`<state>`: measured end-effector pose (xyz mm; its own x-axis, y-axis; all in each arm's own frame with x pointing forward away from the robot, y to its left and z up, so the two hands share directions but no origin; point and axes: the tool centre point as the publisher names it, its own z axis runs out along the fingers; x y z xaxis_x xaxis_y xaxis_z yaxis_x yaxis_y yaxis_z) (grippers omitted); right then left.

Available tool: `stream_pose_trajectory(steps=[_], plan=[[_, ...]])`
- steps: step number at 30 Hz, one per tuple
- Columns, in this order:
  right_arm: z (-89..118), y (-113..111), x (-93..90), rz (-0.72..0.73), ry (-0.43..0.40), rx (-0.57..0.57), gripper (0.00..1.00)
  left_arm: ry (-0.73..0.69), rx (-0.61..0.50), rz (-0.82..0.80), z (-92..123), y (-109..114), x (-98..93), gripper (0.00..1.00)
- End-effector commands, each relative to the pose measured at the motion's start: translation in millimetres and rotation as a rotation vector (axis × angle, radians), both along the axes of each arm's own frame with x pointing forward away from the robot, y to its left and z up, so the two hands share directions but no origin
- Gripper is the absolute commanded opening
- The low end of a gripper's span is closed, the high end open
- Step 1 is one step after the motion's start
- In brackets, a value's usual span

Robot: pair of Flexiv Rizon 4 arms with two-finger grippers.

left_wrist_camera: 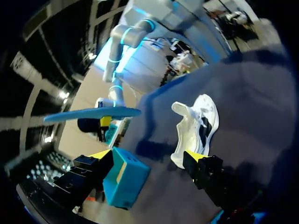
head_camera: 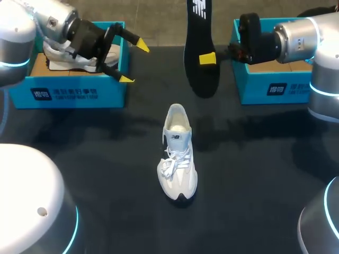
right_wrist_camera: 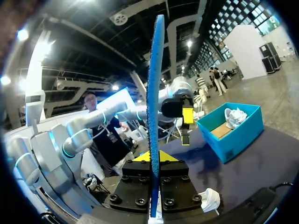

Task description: Take the shoe out of the shoebox, open the shoe tongue, remove and reinsert the insole, then place the shoe into the shoebox

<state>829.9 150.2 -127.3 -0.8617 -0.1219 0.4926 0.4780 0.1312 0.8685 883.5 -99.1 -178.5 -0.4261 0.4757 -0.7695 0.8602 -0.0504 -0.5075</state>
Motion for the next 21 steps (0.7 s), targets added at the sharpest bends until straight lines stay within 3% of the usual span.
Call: stream_pose_trajectory(steps=[1,15,21], plan=[[-0.2,1.7,0.3,-0.001,0.000,-0.002,0.00,0.233,0.015,0.188,-1.7,0.4,-6.4,1.00],[-0.2,1.7,0.3,-0.001,0.000,-0.002,0.00,0.233,0.015,0.188,-1.7,0.4,-6.4,1.00],[-23.7,4.6,6.1,-0.021,-0.067,0.024,0.00,0.270,0.085,0.181,-19.0,-4.6,-4.7,1.00]])
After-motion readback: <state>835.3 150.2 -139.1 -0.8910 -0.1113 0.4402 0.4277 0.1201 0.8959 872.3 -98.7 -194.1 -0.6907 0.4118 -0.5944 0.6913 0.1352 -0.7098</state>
